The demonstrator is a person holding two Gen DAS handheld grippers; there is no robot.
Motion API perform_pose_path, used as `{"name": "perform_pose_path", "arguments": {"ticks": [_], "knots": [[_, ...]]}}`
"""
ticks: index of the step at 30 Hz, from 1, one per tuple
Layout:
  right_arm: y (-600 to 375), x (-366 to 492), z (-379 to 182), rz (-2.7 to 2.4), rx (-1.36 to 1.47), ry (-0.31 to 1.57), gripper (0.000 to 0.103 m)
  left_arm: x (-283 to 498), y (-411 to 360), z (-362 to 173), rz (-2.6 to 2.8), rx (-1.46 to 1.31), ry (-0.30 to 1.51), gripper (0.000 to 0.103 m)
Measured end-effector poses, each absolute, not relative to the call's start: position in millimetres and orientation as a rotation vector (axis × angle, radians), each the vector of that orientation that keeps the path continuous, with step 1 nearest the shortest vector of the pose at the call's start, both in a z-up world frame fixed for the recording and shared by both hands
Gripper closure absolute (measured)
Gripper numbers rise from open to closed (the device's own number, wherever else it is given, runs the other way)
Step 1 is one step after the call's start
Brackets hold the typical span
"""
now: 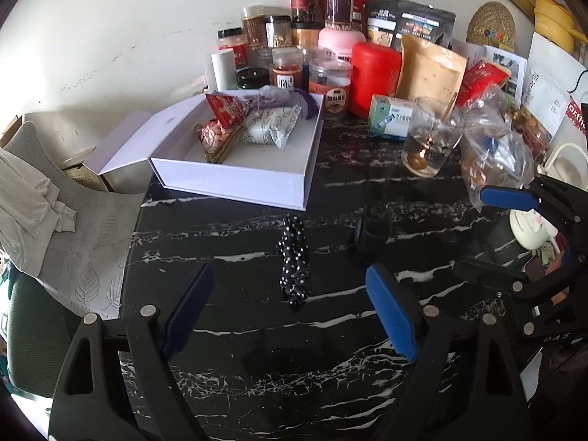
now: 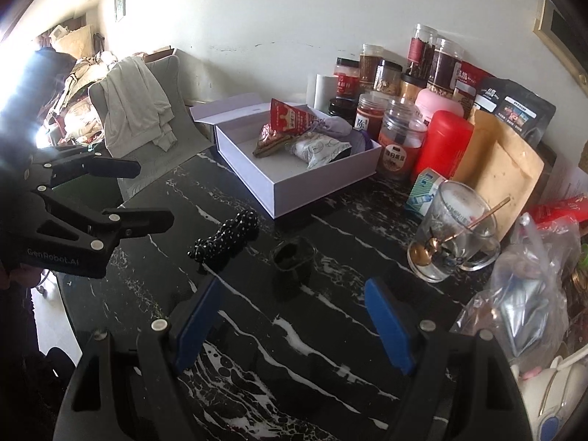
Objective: Organize objects
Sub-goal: 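Withdraw both open grippers from the box back over the table, then grasp the polka-dot scrunchie with left gripper while right gripper grasps the black cup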
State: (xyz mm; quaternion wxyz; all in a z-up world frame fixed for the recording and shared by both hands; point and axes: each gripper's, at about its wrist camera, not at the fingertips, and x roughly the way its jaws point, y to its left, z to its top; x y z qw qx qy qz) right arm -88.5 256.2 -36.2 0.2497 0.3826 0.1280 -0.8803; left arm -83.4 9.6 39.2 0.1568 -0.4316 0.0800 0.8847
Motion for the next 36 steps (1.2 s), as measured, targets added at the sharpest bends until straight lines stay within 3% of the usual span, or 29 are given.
{"name": "perform_pose_path", "arguments": {"ticks": [31,36], "knots": [[232.2,-146.7,-120.5,-2.324,1.136,0.205,0.023,-150.1,17.2,-56.8,2.405,-1.412,0.216,0.019],[230.7,-160.2,-127.9,-2.301,1.171,0.161,0.033,-157.9,20.5,-60.2,2.399,-1.404,0.222,0.028]]}}
